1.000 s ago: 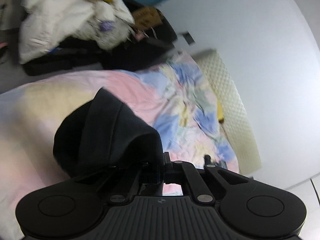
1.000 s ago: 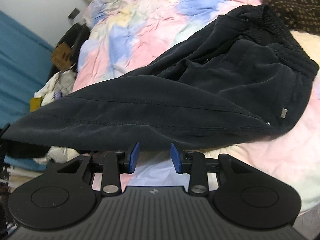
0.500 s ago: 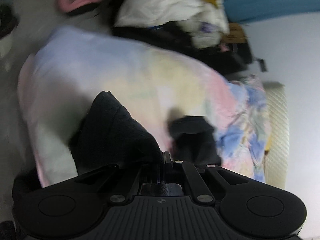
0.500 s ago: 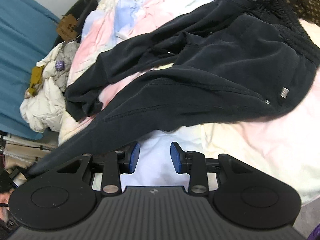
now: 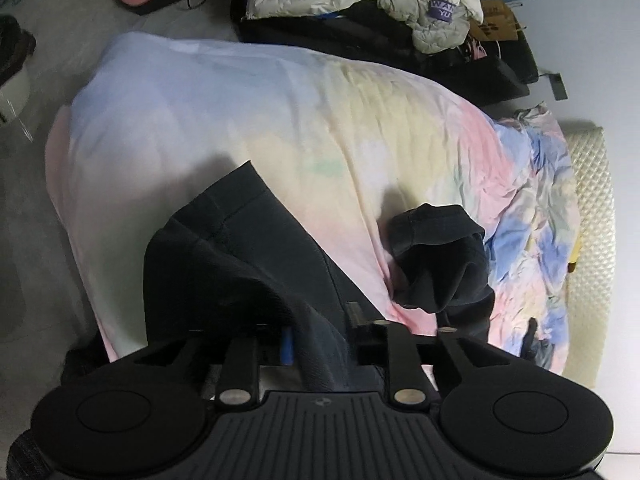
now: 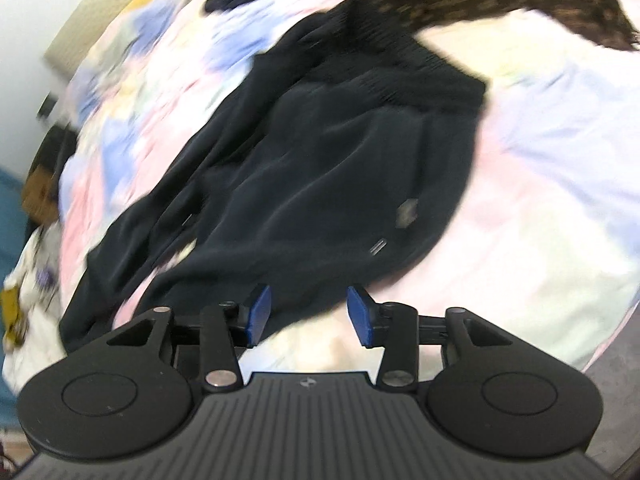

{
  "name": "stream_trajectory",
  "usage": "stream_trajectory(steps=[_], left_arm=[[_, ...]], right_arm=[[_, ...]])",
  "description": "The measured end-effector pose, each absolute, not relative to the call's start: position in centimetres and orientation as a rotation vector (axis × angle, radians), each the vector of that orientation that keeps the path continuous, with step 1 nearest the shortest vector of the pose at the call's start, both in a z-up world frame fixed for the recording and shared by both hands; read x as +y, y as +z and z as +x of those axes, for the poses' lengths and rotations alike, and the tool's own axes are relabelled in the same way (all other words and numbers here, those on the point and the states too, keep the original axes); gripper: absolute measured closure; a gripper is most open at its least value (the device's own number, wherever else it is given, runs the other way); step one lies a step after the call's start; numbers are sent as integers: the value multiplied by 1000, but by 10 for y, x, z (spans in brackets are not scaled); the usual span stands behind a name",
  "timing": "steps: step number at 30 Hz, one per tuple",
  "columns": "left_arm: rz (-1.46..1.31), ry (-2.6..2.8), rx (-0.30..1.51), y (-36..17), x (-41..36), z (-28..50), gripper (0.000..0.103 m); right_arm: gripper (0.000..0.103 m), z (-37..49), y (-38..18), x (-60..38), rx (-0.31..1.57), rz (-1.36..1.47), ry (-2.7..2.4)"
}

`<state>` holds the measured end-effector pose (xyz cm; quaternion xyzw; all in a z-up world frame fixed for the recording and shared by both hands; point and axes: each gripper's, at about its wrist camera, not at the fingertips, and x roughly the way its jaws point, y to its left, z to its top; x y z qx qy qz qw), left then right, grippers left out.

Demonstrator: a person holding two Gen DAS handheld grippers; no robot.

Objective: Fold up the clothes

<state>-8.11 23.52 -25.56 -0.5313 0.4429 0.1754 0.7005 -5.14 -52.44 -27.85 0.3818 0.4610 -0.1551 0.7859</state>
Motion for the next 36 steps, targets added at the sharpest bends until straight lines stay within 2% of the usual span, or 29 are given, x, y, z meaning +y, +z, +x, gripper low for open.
stream_trajectory(steps=[1,2,5,7,9,13,20,21,23,25,27,31,36], left_arm=[[-1177,403,987,-253,232,-82,59],[-1170,416,987,-250,228,-83,54],[-1157,475,973,-236,213,-91,45],[-1156,520,961,-225,202,-98,30],[-1157,563,946,-215,188,-105,24],[-1152,632,936,-194,159,-116,23],[-1085,685,927,-154,121,-128,23],[-1076,690,923,-149,117,-129,23],[-1061,699,909,-139,110,-131,23],[-1059,709,899,-133,103,-130,22],[-1065,711,893,-132,98,-128,22],[-1072,692,891,-132,87,-116,22],[-1066,657,900,-136,77,-103,22]], right_arm=[[52,-50,-285,-540,989,821,-353],[50,-48,-291,-556,984,819,-372],[47,-42,-311,-598,979,824,-401],[43,-37,-325,-625,974,838,-408],[41,-33,-341,-649,967,862,-410],[32,-16,-374,-683,969,898,-407],[29,20,-432,-714,989,956,-375],[30,22,-439,-716,975,973,-371],[40,26,-444,-719,938,1004,-362],[70,29,-445,-719,897,1028,-333],[81,30,-435,-718,839,1018,-293],[86,27,-401,-726,740,1005,-280],[87,19,-377,-759,677,1016,-329]])
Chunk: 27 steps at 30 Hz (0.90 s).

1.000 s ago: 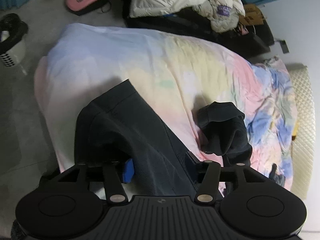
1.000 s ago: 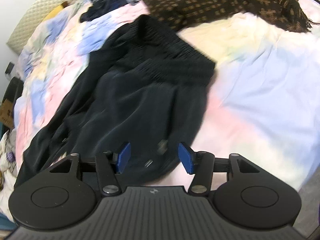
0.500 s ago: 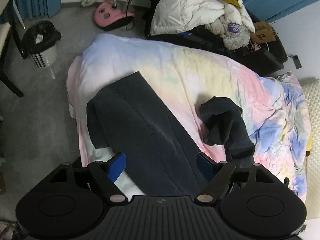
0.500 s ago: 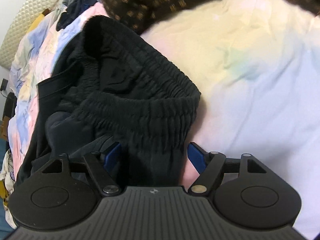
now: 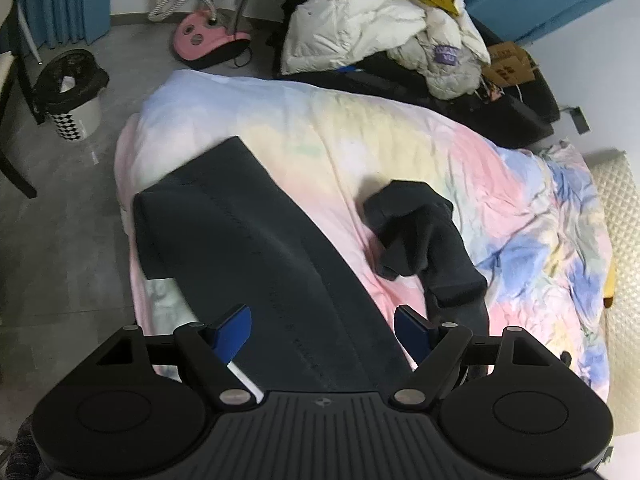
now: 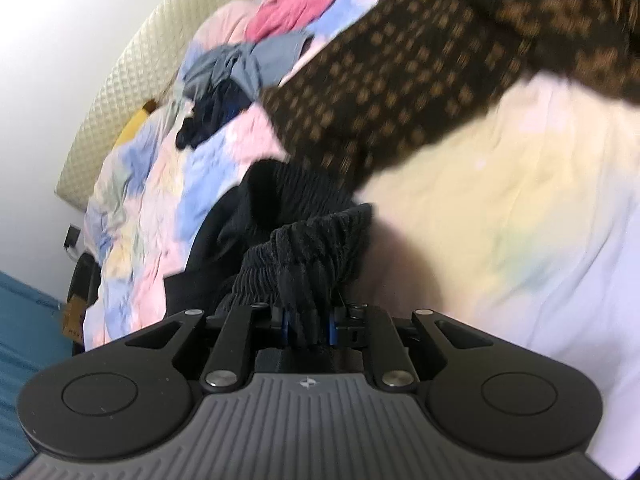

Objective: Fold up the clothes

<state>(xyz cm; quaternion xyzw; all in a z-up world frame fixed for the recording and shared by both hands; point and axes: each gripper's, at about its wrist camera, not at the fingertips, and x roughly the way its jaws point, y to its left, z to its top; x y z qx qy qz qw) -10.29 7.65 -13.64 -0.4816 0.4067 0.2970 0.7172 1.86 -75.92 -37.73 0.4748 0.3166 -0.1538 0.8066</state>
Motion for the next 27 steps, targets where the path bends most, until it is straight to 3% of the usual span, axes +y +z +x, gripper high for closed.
stream_trajectory(steps=[9,19,27], left_arm=[[-1114,688,893,-142,95,-112,22],[-1270,753,849,-177,156,-128,21],[-1353,649,924,-233,217,-80,20]], right_arm=[[82,12,-432,-784,900,975,-453],[65,16,-391,-762,964,817,-446],[61,-7,-343,-704,983,667,-502]])
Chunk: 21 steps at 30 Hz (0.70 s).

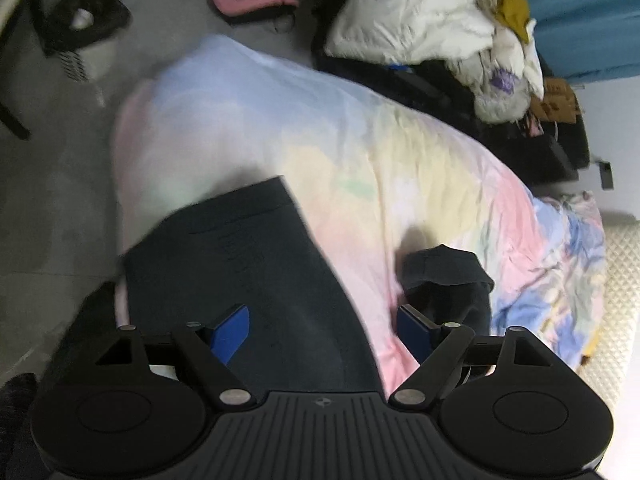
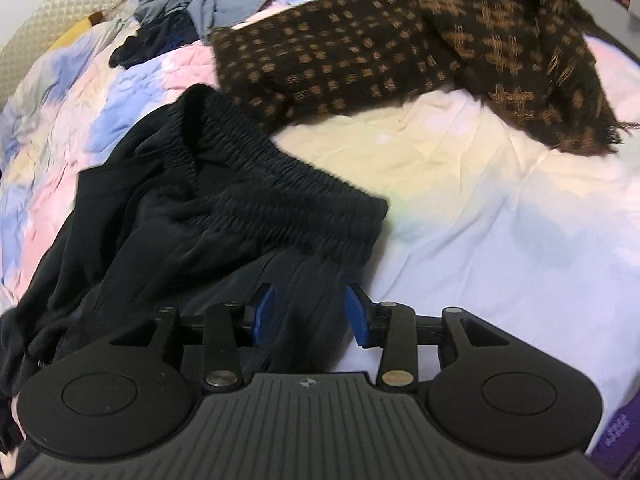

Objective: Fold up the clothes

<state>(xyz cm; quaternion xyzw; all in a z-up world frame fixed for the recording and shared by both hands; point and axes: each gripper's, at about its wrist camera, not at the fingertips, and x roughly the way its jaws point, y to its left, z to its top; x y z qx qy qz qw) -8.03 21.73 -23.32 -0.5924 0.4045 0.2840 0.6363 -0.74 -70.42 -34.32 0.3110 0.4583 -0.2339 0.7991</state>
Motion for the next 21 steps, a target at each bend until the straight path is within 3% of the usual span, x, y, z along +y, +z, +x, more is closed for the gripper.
stream_trajectory(steps=[9,15,21], left_arm=[[-1254,394,1101,-299,260,40,21],[-1056,218,1197,-323,249,109,22],[-892,136,1238,-340,228,143,26]], right_arm=[[60,-2,-306,-553,1017,689,-495],[61,18,-308,-439,1072,763,-399],[61,44,-312,-361,1212,612,-256]])
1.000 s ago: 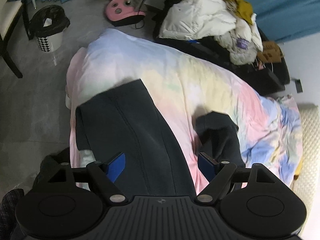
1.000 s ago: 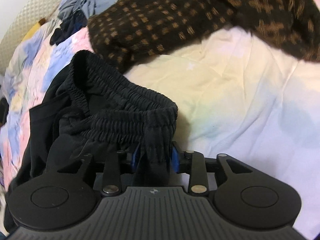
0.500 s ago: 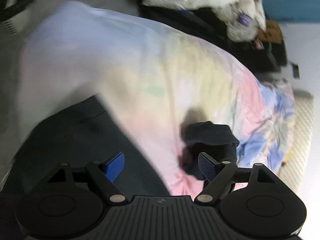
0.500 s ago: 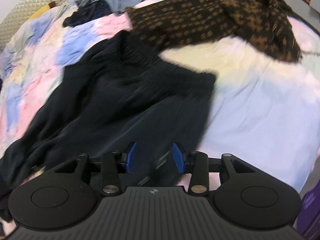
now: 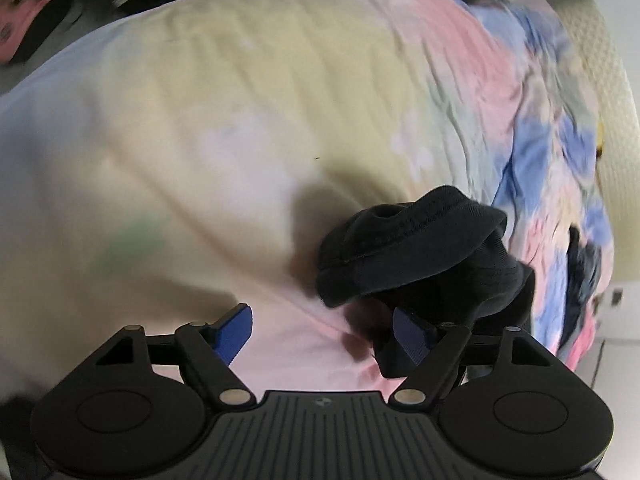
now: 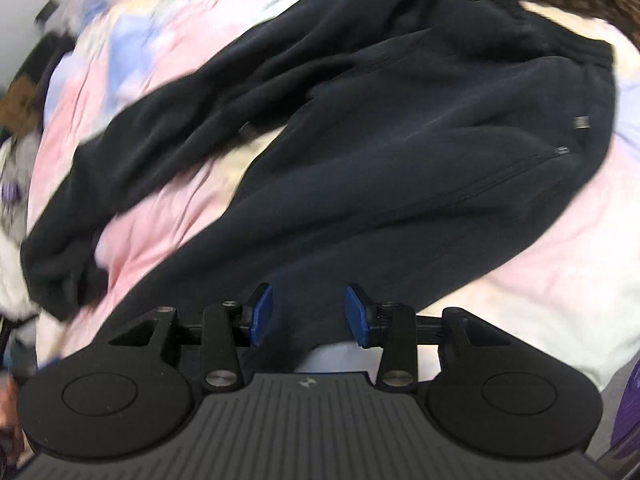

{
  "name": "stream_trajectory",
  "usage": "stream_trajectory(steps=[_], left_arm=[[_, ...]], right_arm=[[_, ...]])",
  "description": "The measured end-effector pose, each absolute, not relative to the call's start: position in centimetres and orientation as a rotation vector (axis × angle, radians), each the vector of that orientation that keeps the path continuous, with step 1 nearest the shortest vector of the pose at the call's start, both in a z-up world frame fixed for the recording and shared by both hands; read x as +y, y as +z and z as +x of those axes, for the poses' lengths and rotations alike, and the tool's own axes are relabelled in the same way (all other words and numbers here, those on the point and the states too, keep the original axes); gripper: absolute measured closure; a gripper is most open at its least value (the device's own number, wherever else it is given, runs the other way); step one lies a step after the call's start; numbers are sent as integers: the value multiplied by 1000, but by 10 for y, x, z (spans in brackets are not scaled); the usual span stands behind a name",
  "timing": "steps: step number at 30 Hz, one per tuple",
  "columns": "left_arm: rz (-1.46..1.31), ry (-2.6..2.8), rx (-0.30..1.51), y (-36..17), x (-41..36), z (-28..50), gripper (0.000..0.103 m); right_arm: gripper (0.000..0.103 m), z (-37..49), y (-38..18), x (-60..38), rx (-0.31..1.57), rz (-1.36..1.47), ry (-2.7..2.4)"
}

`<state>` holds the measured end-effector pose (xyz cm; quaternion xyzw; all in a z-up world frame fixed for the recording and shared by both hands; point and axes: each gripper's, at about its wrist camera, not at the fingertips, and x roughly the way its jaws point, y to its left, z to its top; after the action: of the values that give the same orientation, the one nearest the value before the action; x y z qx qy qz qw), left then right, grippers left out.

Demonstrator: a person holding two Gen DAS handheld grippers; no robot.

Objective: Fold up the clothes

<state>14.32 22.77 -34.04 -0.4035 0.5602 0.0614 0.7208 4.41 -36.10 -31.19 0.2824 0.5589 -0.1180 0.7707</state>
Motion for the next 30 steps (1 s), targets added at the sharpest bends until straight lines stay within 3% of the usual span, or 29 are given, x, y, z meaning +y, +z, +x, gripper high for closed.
stream_trajectory(steps=[3,5,7,11,18,23,26,30], left_arm=[[-854,109,1230,-350,223,155,35],[-853,74,1206,-352,222,162,49],[-810,55,1140,-345,220,166,86],[-854,37,1015,-320,230,175,95],[-887,-22,943,-257,264,235,96],[-953,-7,1010,-262,280,299,92],[-1025,25,1045,-283,287,317,75],[-1083,67,1096,-307,290,307,41]], right_arm=[[61,52,-308,-344,1240,550,-209],[59,54,-303,-337,1247,526,-196],[59,56,-300,-336,1245,528,-202],[59,67,-298,-331,1239,522,-217],[59,101,-295,-322,1219,508,-168],[59,120,-294,-317,1219,506,-147],[59,127,-296,-319,1218,516,-154],[59,128,-301,-324,1220,543,-179]])
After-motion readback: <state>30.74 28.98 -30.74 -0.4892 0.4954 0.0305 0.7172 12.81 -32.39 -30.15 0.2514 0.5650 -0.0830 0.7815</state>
